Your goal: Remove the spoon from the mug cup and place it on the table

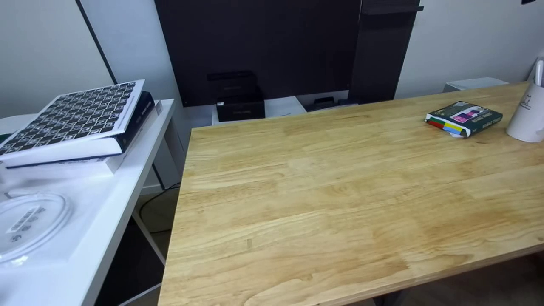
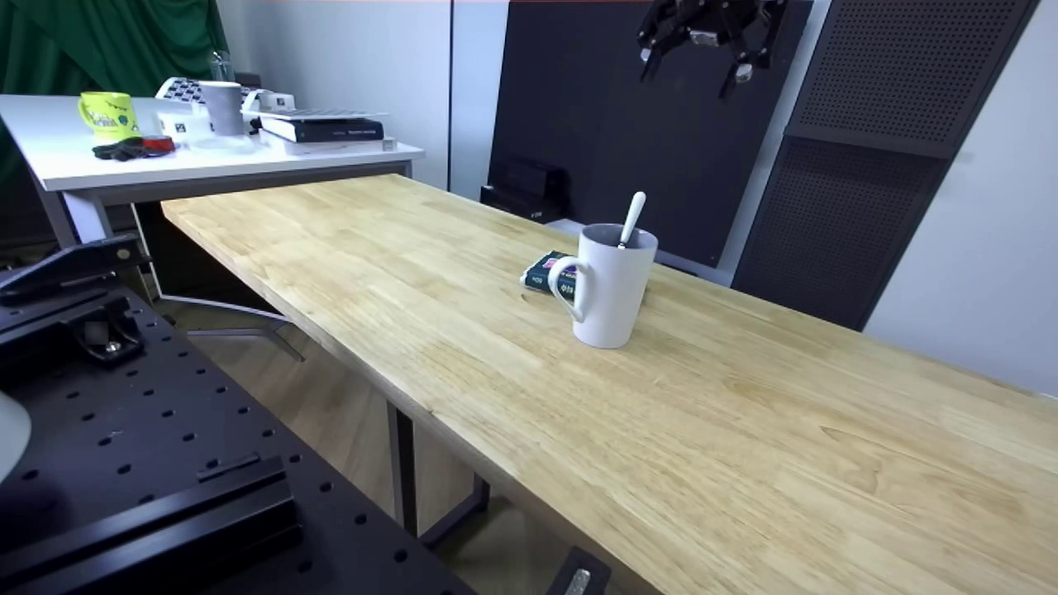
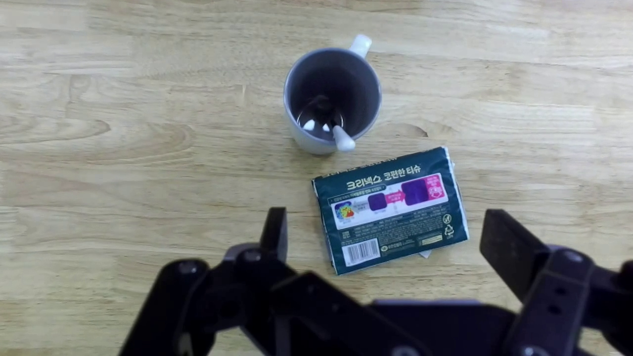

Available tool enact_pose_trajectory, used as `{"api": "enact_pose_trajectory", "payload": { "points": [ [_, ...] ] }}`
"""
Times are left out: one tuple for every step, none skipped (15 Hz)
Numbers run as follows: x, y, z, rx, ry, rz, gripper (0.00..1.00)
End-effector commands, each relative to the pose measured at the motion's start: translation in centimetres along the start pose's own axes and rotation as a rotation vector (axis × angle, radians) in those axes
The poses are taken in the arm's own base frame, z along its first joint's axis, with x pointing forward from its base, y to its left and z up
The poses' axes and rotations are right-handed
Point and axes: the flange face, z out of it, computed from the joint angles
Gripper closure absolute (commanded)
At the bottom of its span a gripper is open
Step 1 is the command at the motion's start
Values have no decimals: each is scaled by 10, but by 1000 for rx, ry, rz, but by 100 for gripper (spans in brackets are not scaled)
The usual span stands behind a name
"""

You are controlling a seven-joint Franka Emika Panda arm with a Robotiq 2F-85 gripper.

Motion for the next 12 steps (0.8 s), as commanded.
{"api": "enact_pose_trajectory", "payload": {
  "points": [
    [24, 3, 12, 12, 24, -22, 0],
    [26, 2, 17, 13, 21, -26, 0],
    [28, 1, 23, 17, 16, -31, 0],
    [28, 1, 28, 18, 14, -35, 0],
    [28, 1, 33, 23, 5, -40, 0],
    [28, 1, 37, 24, 1, -42, 0],
    [27, 1, 39, 27, -8, -44, 0],
    [26, 1, 42, 31, -14, -43, 0],
    [24, 2, 44, 37, -20, -44, 0],
    [22, 3, 47, 40, -24, -43, 0],
    [20, 5, 49, 42, -29, -44, 0],
    [19, 6, 52, 42, -32, -45, 0]
  ]
}}
